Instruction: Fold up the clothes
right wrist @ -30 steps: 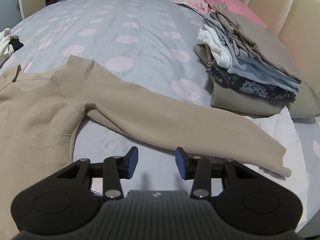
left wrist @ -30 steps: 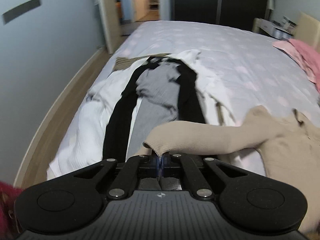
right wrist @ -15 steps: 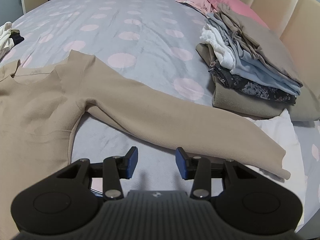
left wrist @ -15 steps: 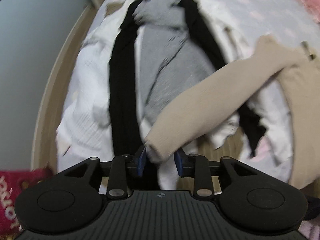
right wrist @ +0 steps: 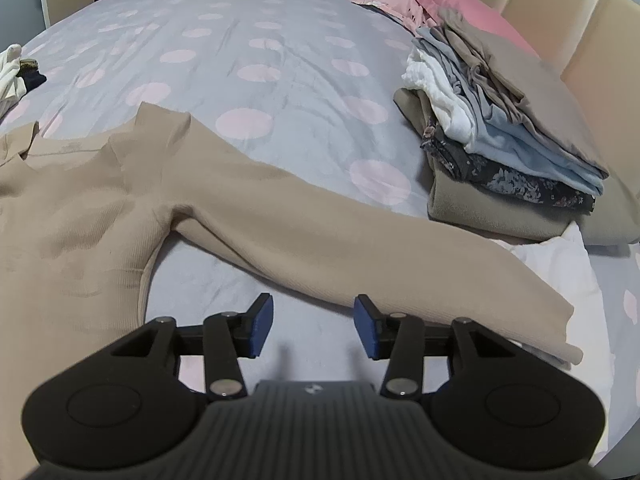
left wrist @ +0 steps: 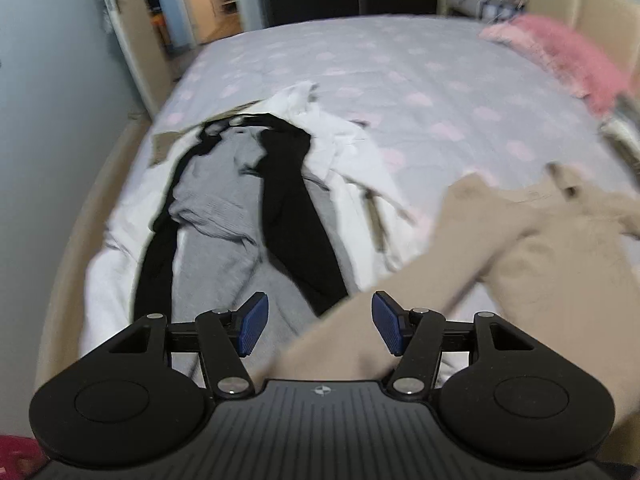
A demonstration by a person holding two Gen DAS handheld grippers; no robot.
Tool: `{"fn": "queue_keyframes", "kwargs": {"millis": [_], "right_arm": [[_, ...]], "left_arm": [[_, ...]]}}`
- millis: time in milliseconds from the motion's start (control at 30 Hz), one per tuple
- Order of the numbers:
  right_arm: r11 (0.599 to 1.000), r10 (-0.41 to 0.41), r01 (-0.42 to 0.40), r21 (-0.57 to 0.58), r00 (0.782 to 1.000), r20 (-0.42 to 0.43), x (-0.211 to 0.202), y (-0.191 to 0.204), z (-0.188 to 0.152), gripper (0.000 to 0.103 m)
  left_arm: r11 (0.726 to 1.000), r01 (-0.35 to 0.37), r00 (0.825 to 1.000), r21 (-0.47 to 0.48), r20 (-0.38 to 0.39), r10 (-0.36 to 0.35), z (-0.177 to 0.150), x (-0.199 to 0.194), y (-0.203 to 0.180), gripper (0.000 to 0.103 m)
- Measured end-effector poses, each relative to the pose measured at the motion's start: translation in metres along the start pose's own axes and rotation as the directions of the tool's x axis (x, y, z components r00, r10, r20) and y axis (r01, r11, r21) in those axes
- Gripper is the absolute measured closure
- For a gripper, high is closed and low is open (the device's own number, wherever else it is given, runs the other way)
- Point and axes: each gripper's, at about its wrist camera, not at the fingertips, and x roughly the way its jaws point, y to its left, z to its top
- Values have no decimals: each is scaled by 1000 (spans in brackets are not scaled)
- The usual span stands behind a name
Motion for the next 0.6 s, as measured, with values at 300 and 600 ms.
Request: {"fn": "queue_keyframes", "kwargs": {"millis": [300,600], "right_arm": [[995,70,-70,70,997,-10,18,-14,29,53],[989,133,-135,68,991,23,64,-2,80,53]], "left_arm": [[994,102,994,-29,30,-101,51,35,-37,48],[949,313,949,-37,-33,-314,85,153,-125,48]]}}
